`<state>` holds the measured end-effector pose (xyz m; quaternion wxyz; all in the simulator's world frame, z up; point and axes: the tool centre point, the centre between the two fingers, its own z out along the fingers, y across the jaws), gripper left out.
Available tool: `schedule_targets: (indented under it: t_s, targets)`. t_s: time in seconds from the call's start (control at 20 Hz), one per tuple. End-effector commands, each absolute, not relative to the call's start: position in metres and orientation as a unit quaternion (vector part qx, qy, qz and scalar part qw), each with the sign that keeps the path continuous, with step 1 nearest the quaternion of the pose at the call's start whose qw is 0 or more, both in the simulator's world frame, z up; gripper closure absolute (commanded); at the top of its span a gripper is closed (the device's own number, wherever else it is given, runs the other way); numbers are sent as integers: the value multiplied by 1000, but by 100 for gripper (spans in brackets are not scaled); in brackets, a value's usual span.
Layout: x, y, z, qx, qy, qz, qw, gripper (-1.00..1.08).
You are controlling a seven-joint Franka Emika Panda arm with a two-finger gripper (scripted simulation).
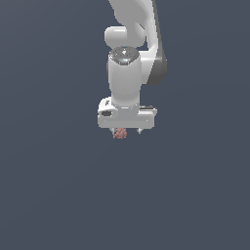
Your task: Pick up the object and move it to a goal position.
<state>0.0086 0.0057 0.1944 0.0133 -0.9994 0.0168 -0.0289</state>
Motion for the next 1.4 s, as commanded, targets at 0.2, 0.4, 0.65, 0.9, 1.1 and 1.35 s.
schedule_targets:
  t_s: [0.2, 0.4, 0.65, 0.9, 1.1, 1.35]
  targets:
    - [9, -5, 198, -999, 26, -30, 9, -92]
    - [10, -23, 204, -999, 39, -33, 2, -92]
    - [10, -24, 205, -999, 39, -33, 2, -92]
    - [8, -24, 201, -998, 54, -32, 2, -92]
    - [5, -24, 197, -996, 78, -31, 4, -92]
    - [-2, -23, 187, -992, 124, -28, 6, -92]
